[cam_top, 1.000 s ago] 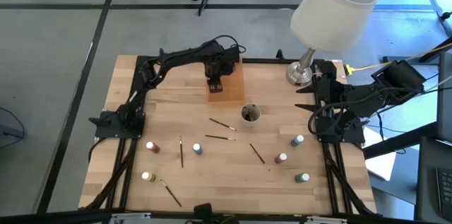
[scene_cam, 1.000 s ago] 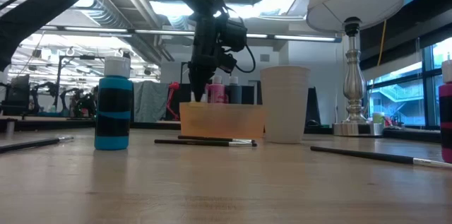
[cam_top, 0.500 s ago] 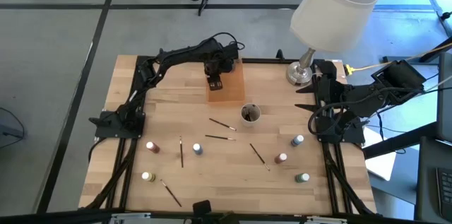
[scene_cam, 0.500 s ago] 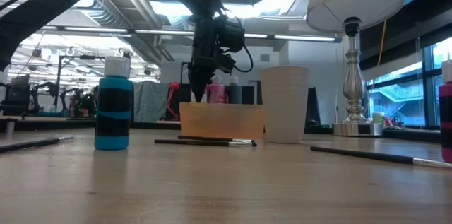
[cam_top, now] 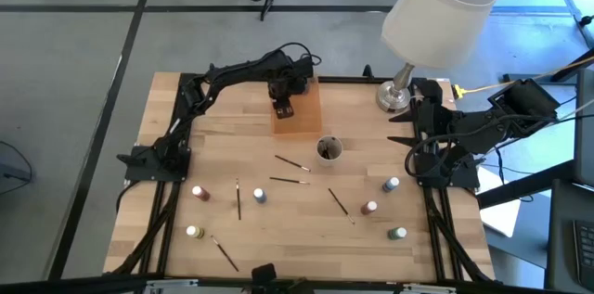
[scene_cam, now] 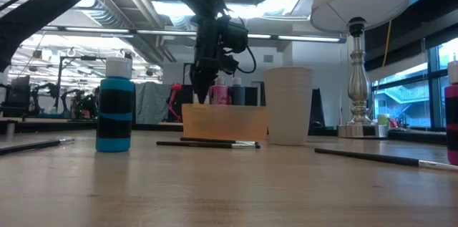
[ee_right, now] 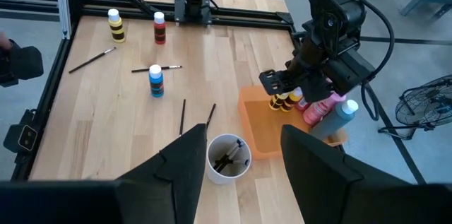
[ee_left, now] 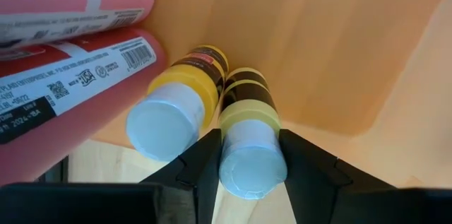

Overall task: Pick & Place Paint Supplies
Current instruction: Put the light yellow paint bottle into the orange bin

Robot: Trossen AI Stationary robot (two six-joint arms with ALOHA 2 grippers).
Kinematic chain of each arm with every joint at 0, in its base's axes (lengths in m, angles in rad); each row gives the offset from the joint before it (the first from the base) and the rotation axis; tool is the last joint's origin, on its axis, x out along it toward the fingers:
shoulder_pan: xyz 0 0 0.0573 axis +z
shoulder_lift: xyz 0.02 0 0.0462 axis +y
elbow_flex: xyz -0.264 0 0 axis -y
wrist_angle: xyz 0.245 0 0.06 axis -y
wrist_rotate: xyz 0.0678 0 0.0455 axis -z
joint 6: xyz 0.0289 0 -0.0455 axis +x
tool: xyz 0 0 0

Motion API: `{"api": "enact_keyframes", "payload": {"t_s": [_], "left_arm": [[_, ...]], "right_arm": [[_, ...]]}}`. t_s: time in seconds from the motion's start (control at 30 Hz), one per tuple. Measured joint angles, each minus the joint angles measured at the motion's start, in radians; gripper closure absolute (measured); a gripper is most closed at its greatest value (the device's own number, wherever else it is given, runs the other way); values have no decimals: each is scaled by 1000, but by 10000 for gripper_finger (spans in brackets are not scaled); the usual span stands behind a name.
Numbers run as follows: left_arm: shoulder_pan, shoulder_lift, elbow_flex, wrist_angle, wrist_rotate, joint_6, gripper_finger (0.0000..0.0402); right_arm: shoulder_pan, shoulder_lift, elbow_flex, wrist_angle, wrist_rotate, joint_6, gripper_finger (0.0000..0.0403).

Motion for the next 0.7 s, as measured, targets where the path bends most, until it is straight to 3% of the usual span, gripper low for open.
{"api": "enact_keyframes", "payload": {"t_s": [0.4, 0.7], "left_arm": [[0, 0, 0, -1, 10, -3, 264], [17, 1, -1, 1, 32, -34, 240]], "right_arm": [[1, 0, 0, 0, -8, 5, 216], [1, 0, 0, -3, -26, 7, 216]]}}
